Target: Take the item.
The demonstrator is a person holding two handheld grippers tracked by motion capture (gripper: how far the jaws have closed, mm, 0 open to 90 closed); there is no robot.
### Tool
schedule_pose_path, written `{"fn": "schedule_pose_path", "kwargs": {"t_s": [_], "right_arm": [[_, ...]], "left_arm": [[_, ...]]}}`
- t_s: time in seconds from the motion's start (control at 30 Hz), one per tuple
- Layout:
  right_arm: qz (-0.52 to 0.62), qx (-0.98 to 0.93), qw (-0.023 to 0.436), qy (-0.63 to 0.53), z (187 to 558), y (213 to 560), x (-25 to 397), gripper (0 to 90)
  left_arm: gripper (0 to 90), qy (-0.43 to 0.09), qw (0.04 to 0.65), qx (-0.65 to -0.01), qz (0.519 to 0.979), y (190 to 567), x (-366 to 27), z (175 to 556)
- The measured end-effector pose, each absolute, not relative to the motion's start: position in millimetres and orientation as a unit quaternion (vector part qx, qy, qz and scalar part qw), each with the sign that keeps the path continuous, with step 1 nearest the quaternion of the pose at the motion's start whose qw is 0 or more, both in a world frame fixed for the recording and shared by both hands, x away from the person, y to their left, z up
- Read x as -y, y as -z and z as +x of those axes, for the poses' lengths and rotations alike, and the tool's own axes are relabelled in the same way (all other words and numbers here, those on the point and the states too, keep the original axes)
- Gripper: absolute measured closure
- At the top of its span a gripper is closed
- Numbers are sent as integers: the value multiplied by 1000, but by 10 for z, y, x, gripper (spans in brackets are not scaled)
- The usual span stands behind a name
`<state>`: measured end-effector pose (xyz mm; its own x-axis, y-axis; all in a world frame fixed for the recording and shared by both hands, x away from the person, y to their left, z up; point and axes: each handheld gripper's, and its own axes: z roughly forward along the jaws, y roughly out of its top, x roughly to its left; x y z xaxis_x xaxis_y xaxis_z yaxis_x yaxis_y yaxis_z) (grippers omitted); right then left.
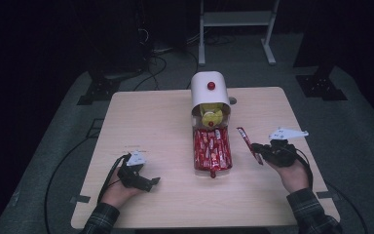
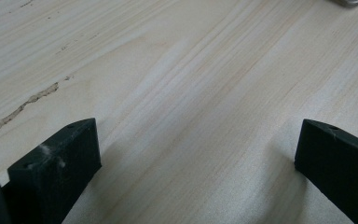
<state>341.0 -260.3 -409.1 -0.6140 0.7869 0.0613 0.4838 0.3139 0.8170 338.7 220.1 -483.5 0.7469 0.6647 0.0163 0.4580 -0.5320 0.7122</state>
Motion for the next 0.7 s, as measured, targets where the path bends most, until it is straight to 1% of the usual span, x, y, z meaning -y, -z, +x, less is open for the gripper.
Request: {"fn": "schedule_pose_path", "kwargs": {"t_s": [0.33,0.7], "right_arm": [[415,-790,178,-415,3476,4190,2718,879],[422,-795,165,-403,3536,4287,2732,879]], "left_arm": [[0,-144,358,-325,863,4835,-2200,3387],[0,-144,358,-325,863,4835,-2200,3387]]}}
